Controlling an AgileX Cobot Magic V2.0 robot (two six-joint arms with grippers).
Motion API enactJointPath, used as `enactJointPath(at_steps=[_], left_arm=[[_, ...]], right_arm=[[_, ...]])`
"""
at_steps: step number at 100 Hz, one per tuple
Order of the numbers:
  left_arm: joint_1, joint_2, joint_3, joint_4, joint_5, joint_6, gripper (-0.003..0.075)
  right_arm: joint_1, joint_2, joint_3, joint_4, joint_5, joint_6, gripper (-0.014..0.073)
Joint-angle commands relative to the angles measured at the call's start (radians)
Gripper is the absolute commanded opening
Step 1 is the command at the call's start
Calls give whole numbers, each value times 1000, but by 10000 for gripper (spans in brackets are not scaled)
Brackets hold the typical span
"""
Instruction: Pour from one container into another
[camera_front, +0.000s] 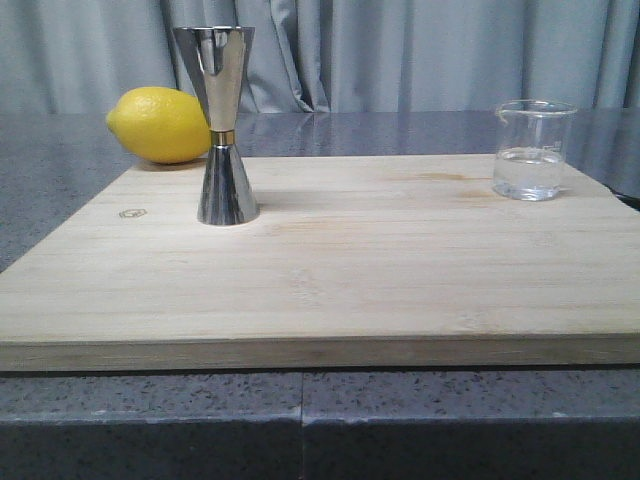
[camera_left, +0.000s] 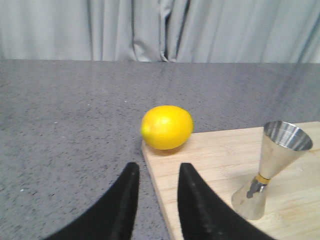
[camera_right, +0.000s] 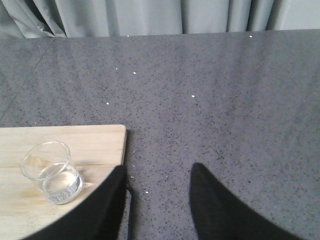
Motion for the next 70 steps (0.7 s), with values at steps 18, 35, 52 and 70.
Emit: enactJointPath(at_steps=[18, 35, 52, 70], left_arm=[[-151, 158, -37, -12, -291, 13, 617], [-190, 281, -37, 105, -323, 16, 618], [-228, 372, -37, 177, -413, 16, 618], [-288, 387, -13, 196, -444, 16, 618]], right_arm=[[-5, 41, -38, -3, -90, -12, 439], [-5, 42, -38, -3, -121, -26, 439], [-5, 42, -35, -5, -121, -26, 439], [-5, 42, -32, -14, -114, -26, 439]])
